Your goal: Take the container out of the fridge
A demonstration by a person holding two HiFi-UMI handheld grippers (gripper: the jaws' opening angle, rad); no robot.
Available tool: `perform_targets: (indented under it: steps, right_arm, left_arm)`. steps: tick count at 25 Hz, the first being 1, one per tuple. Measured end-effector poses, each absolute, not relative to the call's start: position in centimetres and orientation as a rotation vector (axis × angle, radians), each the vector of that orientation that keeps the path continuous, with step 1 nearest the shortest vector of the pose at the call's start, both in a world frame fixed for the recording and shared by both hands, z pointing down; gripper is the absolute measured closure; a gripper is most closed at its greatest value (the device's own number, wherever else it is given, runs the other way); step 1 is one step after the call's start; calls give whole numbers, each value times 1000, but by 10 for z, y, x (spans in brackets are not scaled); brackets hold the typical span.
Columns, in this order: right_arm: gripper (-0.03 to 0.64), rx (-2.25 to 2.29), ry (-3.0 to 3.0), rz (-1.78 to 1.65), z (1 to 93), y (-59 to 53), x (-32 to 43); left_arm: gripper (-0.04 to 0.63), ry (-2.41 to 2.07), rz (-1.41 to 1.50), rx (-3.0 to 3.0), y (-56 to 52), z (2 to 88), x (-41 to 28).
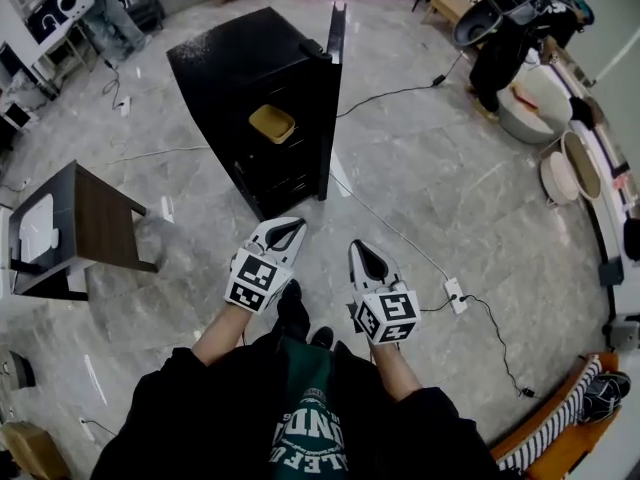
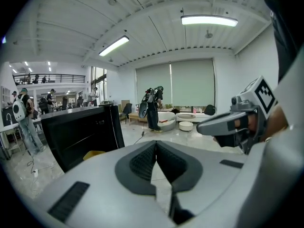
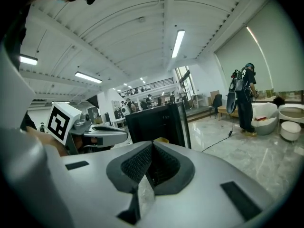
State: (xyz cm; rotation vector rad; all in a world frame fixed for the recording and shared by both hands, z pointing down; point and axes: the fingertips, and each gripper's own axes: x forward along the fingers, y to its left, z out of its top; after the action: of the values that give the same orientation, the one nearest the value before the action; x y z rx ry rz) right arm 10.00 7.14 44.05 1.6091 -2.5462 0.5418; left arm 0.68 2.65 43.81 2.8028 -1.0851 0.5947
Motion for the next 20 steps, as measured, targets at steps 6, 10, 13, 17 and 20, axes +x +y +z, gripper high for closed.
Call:
perform_targets:
  steps: [6,10,13,17,20]
  right_arm:
    - [581,1639,-2513,508,441,14,90]
    - [581,1637,-2510,497,441,-18,77]
    - [581,1643,-2507,498,442,-38,66]
    - [581,1657,-2501,501,440,-59,53]
    - [581,1677,-2489,496,440,-71,46]
  left_arm:
    - [581,-1058,601,2818,-30,445,-1]
    - [581,-1052,603,2818,-62,447,-11]
    - [581,-1043,606,2817,-81,450,-20]
    - [581,-1029,607,2822,-102,452,-34]
    - [581,-1024,610,2828,-117,455,-44]
